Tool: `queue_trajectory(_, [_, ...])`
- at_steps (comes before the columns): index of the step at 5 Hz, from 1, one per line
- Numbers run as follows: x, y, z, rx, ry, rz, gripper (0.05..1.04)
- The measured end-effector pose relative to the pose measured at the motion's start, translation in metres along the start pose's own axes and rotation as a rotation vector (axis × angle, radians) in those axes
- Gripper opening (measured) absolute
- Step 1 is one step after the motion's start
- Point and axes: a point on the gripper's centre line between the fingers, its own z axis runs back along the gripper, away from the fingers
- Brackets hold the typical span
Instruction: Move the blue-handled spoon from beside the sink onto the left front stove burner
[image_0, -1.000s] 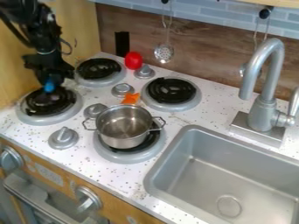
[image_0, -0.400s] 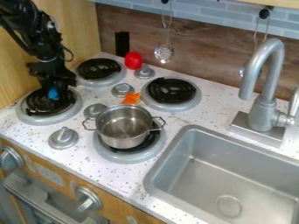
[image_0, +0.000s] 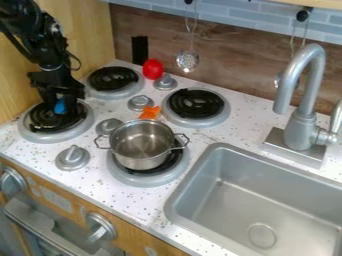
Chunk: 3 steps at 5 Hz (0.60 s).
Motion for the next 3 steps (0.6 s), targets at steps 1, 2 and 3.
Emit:
queue_trajectory(1, [-0.007, 0.001, 0.004, -0.003, 0.005, 0.011, 0.993])
queue_trajectory(2, [-0.014, -0.001, 0.006, -0.01, 0.01, 0.016, 1.001])
queue_trajectory(3, [-0.004, -0.008, 0.022, -0.031, -0.035, 0.019, 1.001])
